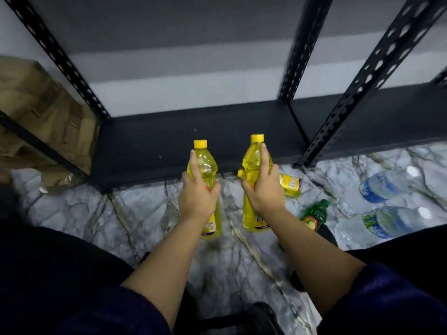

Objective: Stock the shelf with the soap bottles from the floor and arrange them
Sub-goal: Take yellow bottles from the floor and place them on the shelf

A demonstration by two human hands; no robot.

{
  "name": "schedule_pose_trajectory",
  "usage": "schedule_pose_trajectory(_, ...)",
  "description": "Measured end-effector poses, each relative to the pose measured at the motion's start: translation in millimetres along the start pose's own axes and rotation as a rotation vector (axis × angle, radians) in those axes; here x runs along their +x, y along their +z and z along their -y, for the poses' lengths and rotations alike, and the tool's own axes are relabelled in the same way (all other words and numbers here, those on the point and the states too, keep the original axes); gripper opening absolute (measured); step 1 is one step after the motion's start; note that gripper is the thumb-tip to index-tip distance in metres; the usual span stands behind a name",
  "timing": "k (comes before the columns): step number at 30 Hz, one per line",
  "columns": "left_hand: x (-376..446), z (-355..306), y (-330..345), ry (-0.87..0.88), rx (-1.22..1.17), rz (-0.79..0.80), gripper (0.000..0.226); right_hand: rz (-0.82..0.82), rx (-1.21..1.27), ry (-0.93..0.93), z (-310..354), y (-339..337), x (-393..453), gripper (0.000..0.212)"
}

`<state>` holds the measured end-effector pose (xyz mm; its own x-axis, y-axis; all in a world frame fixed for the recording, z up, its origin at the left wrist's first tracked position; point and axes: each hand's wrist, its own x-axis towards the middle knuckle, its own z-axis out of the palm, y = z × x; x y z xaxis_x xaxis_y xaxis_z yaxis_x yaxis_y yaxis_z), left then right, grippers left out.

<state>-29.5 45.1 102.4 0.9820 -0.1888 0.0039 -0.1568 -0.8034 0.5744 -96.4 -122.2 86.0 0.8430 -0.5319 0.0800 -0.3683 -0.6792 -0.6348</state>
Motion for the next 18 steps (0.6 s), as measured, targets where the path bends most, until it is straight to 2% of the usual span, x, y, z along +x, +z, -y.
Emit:
schedule_pose_trajectory(5, 0.3, -71.5, -87.0, 0.179, -0.096, -0.305, 0.100, -0.225, 0.139, -0.113, 60.8, -84.3, 14.3, 0.104)
schedule_pose_trajectory(8, 3.2, -114.1, -145.0, 0.311, -0.146, -0.463, 0.100, -0.361, 0.213, -0.254, 107.5, -143.7, 25.4, 0.103)
schedule_pose_trajectory(12, 10.5, -171.0, -228.3, 0.513, -0.225, -0.625, 0.100, -0.513, 0.330, -0.495, 171.4, -223.0, 44.2, 0.103)
schedule_pose_trajectory(18, 42.8, -255.1, -337.8, 0.656, -0.340, -0.815, 0.095, -0.706, 0.347, -0.704, 258.9, -323.6, 91.5, 0.101)
